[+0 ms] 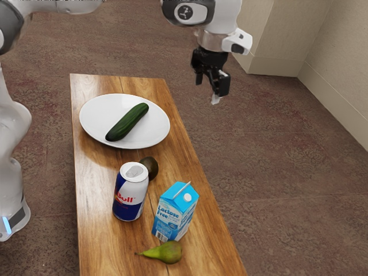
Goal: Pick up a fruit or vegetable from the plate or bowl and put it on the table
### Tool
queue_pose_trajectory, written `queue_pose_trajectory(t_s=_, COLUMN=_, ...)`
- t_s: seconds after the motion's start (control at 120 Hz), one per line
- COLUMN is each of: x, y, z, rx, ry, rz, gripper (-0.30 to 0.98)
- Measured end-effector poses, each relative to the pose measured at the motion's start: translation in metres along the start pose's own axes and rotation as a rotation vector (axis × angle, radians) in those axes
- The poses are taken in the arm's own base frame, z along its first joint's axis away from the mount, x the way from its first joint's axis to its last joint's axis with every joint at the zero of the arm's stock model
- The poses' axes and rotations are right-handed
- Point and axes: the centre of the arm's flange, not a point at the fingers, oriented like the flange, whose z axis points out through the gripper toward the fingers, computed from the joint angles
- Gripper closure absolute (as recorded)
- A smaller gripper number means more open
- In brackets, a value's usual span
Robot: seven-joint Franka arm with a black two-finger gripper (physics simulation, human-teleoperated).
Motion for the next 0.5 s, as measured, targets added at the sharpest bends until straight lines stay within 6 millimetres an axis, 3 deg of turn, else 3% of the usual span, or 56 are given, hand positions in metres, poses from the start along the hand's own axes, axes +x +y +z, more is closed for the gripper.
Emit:
queue_pose_trajectory(t_s=0.083, x=-0.004, y=0.012, z=0.0, rx=-0.02, ry=-0.012, rz=-0.118, gripper=0.0)
queue_pose_trajectory(t_s=0.233, x=0.001, y=-0.001, z=0.013, rx=-0.032, ry=-0.058, rz=-0.358, gripper=0.0)
queue_pose_trajectory(t_s=0.5, x=0.009, y=-0.002, z=0.085, rx=0.046, ry=-0.169, rz=-0.625, gripper=0.0)
